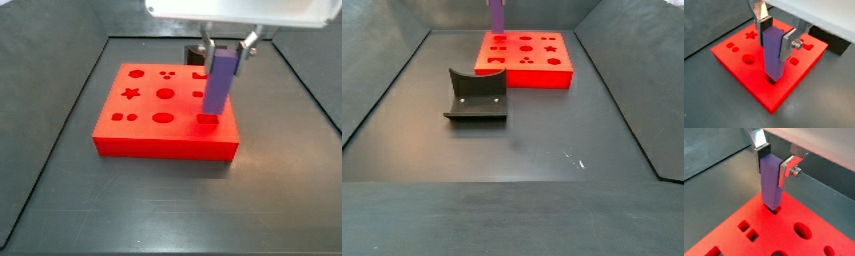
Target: Insert the rectangle object.
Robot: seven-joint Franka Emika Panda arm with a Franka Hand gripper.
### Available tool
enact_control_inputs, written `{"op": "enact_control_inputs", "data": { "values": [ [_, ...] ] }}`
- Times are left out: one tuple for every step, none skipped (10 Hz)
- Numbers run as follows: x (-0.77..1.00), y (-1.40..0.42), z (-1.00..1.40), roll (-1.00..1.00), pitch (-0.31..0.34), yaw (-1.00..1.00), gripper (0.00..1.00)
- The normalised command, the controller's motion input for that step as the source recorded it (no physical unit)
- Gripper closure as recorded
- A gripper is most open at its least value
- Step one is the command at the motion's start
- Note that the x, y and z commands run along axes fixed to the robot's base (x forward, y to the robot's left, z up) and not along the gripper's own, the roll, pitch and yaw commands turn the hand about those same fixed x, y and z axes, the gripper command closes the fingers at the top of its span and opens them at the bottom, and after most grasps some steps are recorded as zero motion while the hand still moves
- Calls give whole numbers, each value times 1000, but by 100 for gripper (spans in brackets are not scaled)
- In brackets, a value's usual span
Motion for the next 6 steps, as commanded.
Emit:
{"op": "enact_control_inputs", "data": {
  "values": [
    [-131,0,0,-214,-180,111,100],
    [40,-49,-177,-134,-107,154,100],
    [11,-9,-203,-87,-83,151,100],
    [289,-11,-80,0,0,166,100],
    [343,-14,0,69,17,151,100],
    [260,0,0,171,43,129,100]
  ]
}}
